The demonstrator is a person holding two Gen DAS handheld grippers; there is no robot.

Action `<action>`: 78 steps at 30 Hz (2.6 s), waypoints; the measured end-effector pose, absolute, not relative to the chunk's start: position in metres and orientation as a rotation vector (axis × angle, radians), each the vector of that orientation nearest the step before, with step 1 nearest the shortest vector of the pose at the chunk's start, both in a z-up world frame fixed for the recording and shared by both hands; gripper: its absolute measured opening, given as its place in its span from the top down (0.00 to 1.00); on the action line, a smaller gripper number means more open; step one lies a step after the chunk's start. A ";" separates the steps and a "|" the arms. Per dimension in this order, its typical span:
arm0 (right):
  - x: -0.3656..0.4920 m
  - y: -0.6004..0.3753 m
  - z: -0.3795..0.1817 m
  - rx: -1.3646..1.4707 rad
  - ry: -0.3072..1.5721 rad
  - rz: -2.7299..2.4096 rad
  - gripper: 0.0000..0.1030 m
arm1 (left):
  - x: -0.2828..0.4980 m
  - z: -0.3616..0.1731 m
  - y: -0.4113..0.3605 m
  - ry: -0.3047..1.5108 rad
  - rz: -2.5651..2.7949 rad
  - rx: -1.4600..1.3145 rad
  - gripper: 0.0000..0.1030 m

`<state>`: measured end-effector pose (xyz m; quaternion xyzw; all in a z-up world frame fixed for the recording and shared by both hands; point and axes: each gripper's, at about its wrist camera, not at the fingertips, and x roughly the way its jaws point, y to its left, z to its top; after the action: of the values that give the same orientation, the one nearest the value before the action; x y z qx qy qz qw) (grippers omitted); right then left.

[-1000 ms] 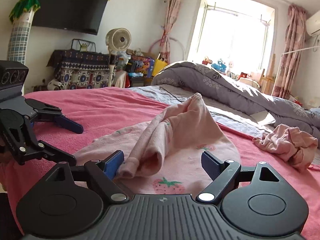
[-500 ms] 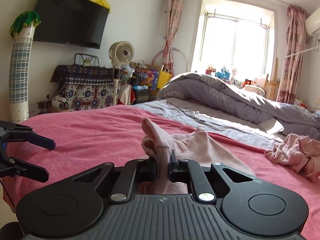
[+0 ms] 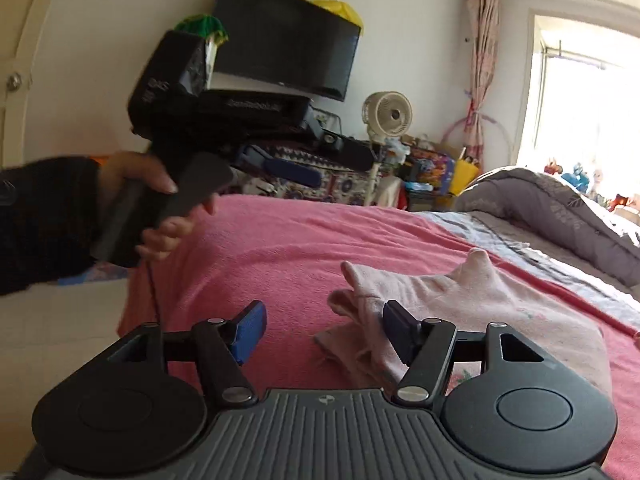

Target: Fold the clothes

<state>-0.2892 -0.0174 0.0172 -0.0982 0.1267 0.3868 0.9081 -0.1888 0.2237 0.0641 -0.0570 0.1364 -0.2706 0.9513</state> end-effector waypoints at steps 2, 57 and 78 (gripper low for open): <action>-0.292 -0.046 0.032 -0.132 0.225 0.770 0.38 | -0.187 0.067 0.193 0.285 -0.579 -0.024 0.00; -0.053 -0.230 -0.017 0.608 0.733 0.539 0.10 | -0.182 -0.023 0.201 0.429 -0.569 -0.115 0.00; 0.016 -0.131 0.082 0.360 0.550 0.587 0.82 | -0.091 0.016 0.228 0.467 -0.280 -0.255 0.00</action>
<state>0.0157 -0.1308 0.0821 0.1744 0.2663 0.2839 0.9045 -0.0913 0.2280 0.0165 -0.1254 0.2300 -0.1377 0.9552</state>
